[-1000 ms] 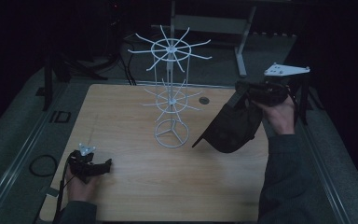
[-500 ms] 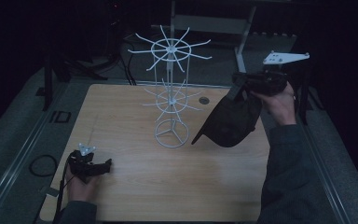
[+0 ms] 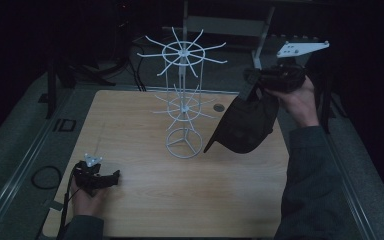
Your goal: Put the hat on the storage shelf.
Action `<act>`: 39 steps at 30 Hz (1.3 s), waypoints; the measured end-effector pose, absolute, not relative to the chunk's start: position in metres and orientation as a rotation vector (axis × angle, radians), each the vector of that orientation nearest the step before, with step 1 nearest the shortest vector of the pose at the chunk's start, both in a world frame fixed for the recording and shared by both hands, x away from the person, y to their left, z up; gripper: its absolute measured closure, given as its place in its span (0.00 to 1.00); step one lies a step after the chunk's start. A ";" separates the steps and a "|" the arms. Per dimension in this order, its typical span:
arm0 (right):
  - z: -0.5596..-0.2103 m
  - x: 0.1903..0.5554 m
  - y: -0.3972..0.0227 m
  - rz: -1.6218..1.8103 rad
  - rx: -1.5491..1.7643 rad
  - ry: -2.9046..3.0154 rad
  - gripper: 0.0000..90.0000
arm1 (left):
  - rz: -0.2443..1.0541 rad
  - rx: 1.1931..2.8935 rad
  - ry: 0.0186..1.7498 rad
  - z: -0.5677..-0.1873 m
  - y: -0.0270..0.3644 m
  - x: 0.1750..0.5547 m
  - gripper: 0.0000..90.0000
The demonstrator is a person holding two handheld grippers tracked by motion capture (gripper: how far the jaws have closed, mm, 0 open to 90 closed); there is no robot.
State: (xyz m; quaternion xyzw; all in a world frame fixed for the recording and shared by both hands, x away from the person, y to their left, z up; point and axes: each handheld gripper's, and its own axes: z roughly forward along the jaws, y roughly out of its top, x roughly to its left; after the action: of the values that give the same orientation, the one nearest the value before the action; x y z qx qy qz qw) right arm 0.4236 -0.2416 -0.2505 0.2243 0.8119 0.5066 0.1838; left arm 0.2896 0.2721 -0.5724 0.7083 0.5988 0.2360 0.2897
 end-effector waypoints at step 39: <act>-0.228 0.433 -0.216 1.438 0.641 2.282 0.90 | 0.630 1.890 1.598 -0.572 0.272 0.290 0.03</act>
State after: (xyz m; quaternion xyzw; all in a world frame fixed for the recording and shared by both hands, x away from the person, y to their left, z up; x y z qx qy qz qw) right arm 0.4328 -0.2158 -0.2280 0.2274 0.8092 0.5098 0.1835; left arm 0.2896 0.2721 -0.5724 0.7083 0.5988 0.2362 0.2897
